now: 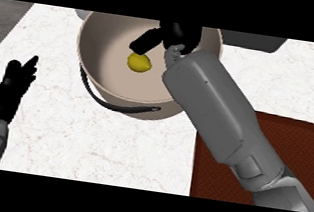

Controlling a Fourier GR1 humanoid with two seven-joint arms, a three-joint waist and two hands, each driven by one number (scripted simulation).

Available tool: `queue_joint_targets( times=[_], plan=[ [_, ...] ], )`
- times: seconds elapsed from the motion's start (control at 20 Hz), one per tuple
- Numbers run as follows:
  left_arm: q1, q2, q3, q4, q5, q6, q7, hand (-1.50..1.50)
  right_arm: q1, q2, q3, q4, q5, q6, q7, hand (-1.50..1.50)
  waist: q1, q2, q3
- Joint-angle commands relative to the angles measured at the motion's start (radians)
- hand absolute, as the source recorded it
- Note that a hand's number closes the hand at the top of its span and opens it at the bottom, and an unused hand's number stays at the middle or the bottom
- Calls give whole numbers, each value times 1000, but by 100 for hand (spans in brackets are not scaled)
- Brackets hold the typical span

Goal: Pick the lemon from the tray and place it in the pot

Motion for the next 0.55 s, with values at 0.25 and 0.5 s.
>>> queue_joint_targets(
  times=[0.25, 0.5],
  plan=[
    [42, -19, 9, -25, 6, 8, -22, 0, 51, 0, -62, -6, -107, -409, -172, -150, -19, -8, 1],
    [32, -6, 32, -38, 6, 9, 29, 0, 144, -59, -137, -110, -118, -424, -222, -150, -58, -16, 1]
  ],
)
